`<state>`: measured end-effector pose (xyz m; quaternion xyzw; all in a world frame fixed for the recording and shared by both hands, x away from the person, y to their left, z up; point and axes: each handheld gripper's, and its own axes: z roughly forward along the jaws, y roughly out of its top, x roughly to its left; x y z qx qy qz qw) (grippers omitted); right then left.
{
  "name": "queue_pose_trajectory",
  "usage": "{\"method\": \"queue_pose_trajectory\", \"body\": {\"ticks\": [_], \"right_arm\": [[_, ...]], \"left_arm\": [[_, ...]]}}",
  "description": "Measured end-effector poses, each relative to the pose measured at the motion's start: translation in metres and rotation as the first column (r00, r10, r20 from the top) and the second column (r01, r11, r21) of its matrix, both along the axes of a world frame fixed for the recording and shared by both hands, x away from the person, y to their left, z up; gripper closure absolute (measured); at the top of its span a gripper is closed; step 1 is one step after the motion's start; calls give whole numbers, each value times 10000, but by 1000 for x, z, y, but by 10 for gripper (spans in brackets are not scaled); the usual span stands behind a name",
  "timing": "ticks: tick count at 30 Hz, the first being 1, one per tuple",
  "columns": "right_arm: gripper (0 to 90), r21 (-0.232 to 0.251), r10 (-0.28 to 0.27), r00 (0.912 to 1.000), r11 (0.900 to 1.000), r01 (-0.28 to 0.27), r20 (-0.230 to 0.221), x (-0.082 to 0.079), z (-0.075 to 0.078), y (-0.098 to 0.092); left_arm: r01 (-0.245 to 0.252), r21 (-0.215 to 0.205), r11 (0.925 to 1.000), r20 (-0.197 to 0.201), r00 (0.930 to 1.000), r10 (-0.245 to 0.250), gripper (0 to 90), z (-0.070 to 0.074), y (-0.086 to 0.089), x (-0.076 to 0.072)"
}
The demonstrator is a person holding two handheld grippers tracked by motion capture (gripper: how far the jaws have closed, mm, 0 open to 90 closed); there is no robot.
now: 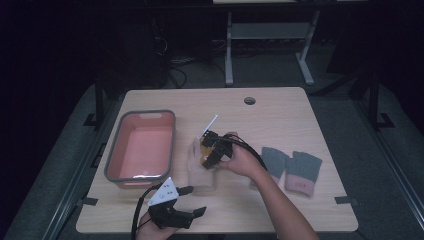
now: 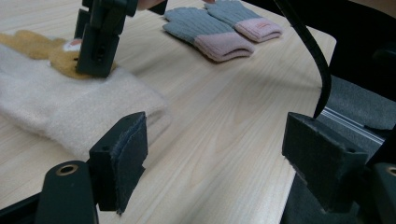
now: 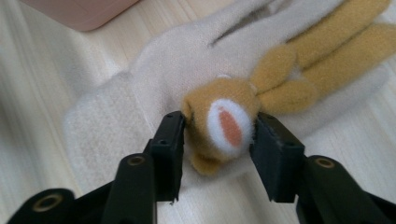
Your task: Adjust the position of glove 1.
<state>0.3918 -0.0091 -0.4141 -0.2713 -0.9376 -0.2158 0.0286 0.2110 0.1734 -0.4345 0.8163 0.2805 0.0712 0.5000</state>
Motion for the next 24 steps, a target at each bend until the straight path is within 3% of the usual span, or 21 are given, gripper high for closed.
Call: {"method": "queue_pose_trajectory", "body": {"ticks": [7, 13, 24], "right_arm": [[488, 541, -56, 9990, 9985, 32, 433, -2, 14, -6], [488, 1053, 42, 9966, 9944, -128, 821, -3, 23, 6], [501, 150, 576, 9935, 9981, -593, 986, 1, 10, 47]], "left_arm": [[-85, -43, 10000, 6, 10000, 85, 224, 0, 1, 1], [-122, -111, 9999, -44, 9999, 122, 224, 0, 1, 1], [-120, -107, 9999, -34, 9999, 120, 224, 1, 4, 1]]}}
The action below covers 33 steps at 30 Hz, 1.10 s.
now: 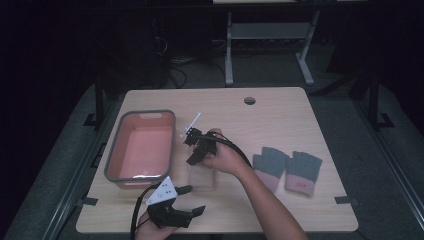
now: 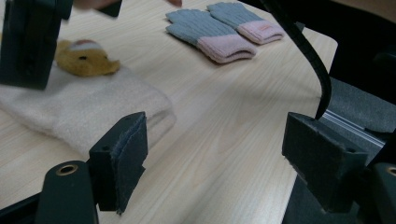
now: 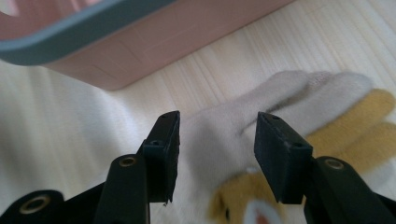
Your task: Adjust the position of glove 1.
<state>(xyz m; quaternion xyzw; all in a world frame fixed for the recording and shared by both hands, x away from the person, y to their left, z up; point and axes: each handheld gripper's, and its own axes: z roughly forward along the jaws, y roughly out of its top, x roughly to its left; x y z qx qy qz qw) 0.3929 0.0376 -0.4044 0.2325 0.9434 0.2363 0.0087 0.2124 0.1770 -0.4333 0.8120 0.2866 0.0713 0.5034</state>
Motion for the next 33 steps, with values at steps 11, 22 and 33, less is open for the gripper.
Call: {"method": "queue_pose_trajectory", "body": {"ticks": [11, 22, 33], "right_arm": [[503, -784, 255, 9991, 9967, -229, 328, -1, -19, -4], [497, -819, 3, 9996, 9966, 21, 292, -4, -20, -36], [448, -421, -461, 9986, 9980, 472, 270, -10, -22, -69]], "left_arm": [[-8, -18, 10000, -7, 10000, 8, 224, 0, 0, 0], [20, 33, 10000, -22, 10000, -20, 225, -2, -2, 0], [50, 170, 9998, -109, 9999, -48, 231, -5, -8, -1]]}}
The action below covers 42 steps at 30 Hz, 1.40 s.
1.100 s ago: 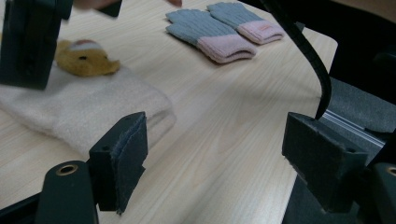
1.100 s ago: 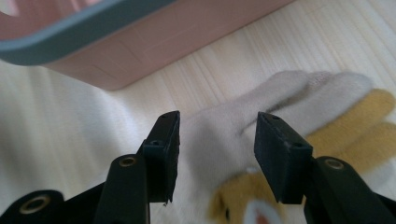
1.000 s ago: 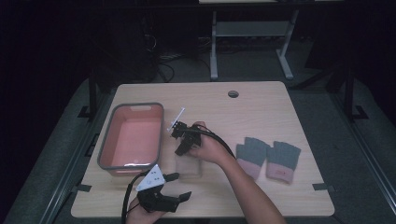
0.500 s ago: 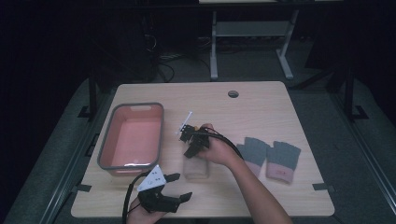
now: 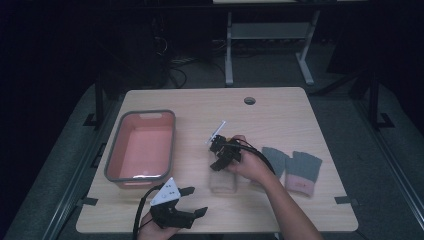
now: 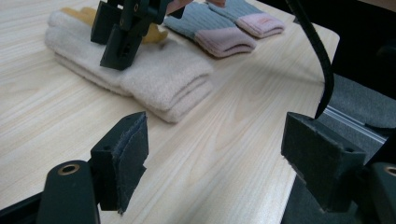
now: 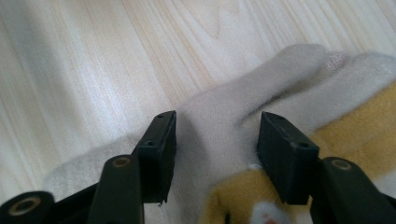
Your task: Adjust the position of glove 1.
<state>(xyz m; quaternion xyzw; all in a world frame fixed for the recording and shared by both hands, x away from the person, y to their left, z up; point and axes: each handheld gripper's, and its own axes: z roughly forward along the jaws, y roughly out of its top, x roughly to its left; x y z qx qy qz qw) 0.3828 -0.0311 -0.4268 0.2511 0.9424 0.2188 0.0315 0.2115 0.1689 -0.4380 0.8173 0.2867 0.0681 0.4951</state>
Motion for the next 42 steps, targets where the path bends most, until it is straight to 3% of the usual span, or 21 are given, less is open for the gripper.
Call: {"method": "queue_pose_trajectory", "body": {"ticks": [3, 7, 12, 15, 17, 21, 25, 28, 29, 32, 34, 36, 39, 40, 42], "right_arm": [[418, 242, -141, 9999, 9996, 140, 39, -2, 3, -2], [410, 992, -321, 9994, 9946, 308, 114, -9, 14, -10], [389, 1757, -1043, 9946, 9791, 1026, 1, -20, 28, -30], [389, 2254, -1686, 9851, 9590, 1718, -334, -25, 29, -45], [388, 2448, -2131, 9756, 9444, 2198, -539, -29, 27, -54], [382, 2512, -2730, 9593, 9259, 2823, -720, -36, 22, -64], [380, 2529, -3161, 9436, 9091, 3309, -985, -44, 15, -68], [369, 2529, -3491, 9279, 8932, 3717, -1308, -48, 11, -70], [369, 2511, -3597, 9239, 8895, 3817, -1304, -48, 10, -71], [377, 2774, -3876, 9073, 8645, 4192, -1633, -47, 7, -77], [377, 2829, -4033, 8978, 8529, 4388, -1767, -47, 3, -80], [378, 2836, -4141, 8859, 8413, 4602, -2090, -47, -1, -81], [394, 2982, -4252, 8728, 8233, 4830, -2395, -48, -6, -84], [394, 2927, -4247, 8714, 8245, 4843, -2453, -48, -8, -85], [415, 2801, -4396, 8640, 8211, 4974, -2455, -47, -9, -85]], "left_arm": [[-50, -64, 10000, -77, 10000, 50, 231, 0, -1, 1], [-297, 81, 9995, -150, 9994, 299, 231, 1, -3, 4], [-583, 31, 9983, -93, 9983, 583, 231, 7, -13, 5], [-872, 124, 9961, -173, 9960, 874, 231, 11, -13, 9], [-1199, 149, 9927, -470, 9916, 1204, 231, 12, -13, 14], [-1694, 193, 9854, -1111, 9791, 1704, 239, 10, -18, 28], [-1873, 795, 9791, -1234, 9728, 1961, 239, 8, -32, 42], [-2008, 756, 9767, -1661, 9633, 2109, 240, 6, -38, 54], [-2103, 699, 9751, -1808, 9587, 2197, 242, 5, -39, 58], [-2267, 449, 9729, -2418, 9425, 2307, 285, 2, -41, 71], [-2313, 410, 9720, -2784, 9316, 2335, 294, 1, -42, 78], [-2384, 346, 9705, -3148, 9191, 2370, 299, -1, -42, 85], [-2568, 275, 9661, -3775, 8922, 2479, 306, -6, -41, 94], [-2682, 245, 9630, -4002, 8801, 2553, 312, -8, -41, 96], [-2713, 260, 9621, -4214, 8698, 2567, 322, -10, -41, 98]]}}
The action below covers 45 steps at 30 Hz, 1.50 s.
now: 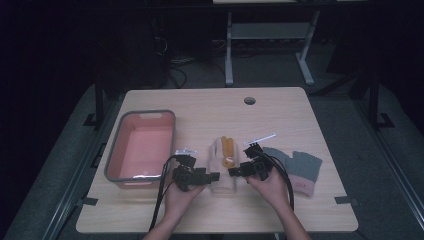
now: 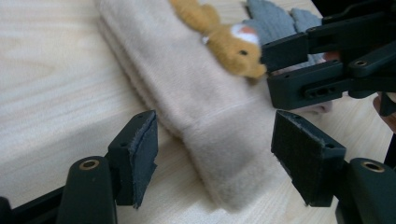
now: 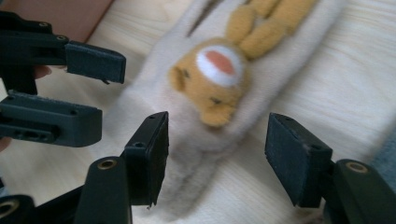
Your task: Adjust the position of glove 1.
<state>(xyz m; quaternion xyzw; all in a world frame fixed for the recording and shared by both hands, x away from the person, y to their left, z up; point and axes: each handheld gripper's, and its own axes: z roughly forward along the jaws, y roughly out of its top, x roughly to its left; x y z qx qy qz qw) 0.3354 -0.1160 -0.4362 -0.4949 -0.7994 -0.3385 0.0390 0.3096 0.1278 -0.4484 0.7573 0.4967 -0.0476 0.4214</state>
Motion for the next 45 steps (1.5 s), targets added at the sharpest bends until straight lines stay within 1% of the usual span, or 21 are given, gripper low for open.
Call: {"method": "queue_pose_trajectory", "body": {"ticks": [1, 3, 5, 6, 9, 11, 13, 15, 19, 22, 23, 25, 27, 28, 29, 31, 34, 37, 40, 42, 45], "right_arm": [[421, 127, -89, 9999, 9999, 90, -88, 0, -1, -1], [430, 281, -183, 9996, 9994, 190, -235, 2, -5, -2], [439, 501, -153, 9989, 9986, 175, -435, 3, -9, -3], [442, 495, -231, 9985, 9984, 256, -503, 3, -10, -2], [454, 727, -320, 9975, 9967, 365, -628, 2, -15, -2], [454, 793, -435, 9960, 9956, 497, -782, 2, -20, -2], [458, 1105, -585, 9928, 9914, 701, -1047, 2, -24, -4], [461, 1346, -622, 9923, 9879, 764, -1073, 2, -26, -6], [434, 1304, -646, 9928, 9884, 775, -1005, 1, -26, -5], [408, 1342, -599, 9936, 9883, 725, -953, 0, -26, -2], [399, 1377, -584, 9932, 9879, 721, -1011, -1, -26, -1], [385, 1391, -599, 9934, 9876, 732, -976, -1, -26, 1], [383, 1399, -680, 9927, 9868, 816, -995, -2, -26, 3], [384, 1457, -858, 9907, 9842, 1007, -1055, -2, -26, 3], [401, 1566, -974, 9889, 9810, 1145, -1124, -2, -27, 2], [430, 1583, -1138, 9867, 9786, 1315, -1157, -2, -27, 2], [499, 1625, -937, 9893, 9804, 1113, -1121, -2, -29, 4], [561, 1832, -1033, 9856, 9748, 1271, -1342, -2, -31, 4], [598, 2020, -1116, 9821, 9691, 1414, -1519, -2, -33, 4], [612, 2059, -1133, 9841, 9685, 1401, -1366, -3, -34, 4], [636, 2129, -1179, 9833, 9661, 1458, -1387, -3, -35, 5]], "left_arm": [[-46, -59, 10000, -143, 9999, 45, 330, -1, 0, 1], [-61, -63, 10000, -272, 9996, 59, 353, -3, -1, 3], [-112, -33, 9999, -387, 9992, 110, 377, -5, -1, 5], [-87, 35, 10000, -495, 9987, 88, 382, -6, 0, 6], [-131, -98, 9999, -793, 9968, 123, 402, -10, -1, 9], [54, -28, 10000, -802, 9968, -56, 439, -12, -1, 10], [90, 13, 10000, -852, 9963, -88, 461, -13, -2, 10], [63, 10, 10000, -913, 9958, -61, 465, -14, -3, 10], [137, -74, 9999, -1078, 9941, -144, 505, -16, -4, 12], [225, 38, 9997, -1015, 9946, -220, 527, -16, -5, 11], [244, 35, 9997, -1009, 9946, -240, 537, -16, -5, 11], [286, 17, 9996, -1007, 9945, -283, 553, -16, -5, 11], [350, 2, 9994, -1010, 9943, -348, 564, -17, -5, 11], [388, -2, 9992, -1025, 9940, -386, 571, -17, -5, 12], [424, -11, 9991, -1031, 9938, -423, 574, -17, -5, 12], [464, -41, 9989, -1055, 9933, -466, 581, -17, -5, 12], [521, -57, 9986, -1049, 9931, -524, 591, -17, -6, 12], [599, 31, 9982, -1108, 9921, -592, 600, -17, -7, 13], [587, -76, 9982, -1189, 9911, -592, 616, -18, -8, 14], [630, -109, 9980, -1250, 9901, -638, 624, -18, -8, 15], [616, -165, 9980, -1313, 9893, -632, 630, -18, -9, 16]]}}
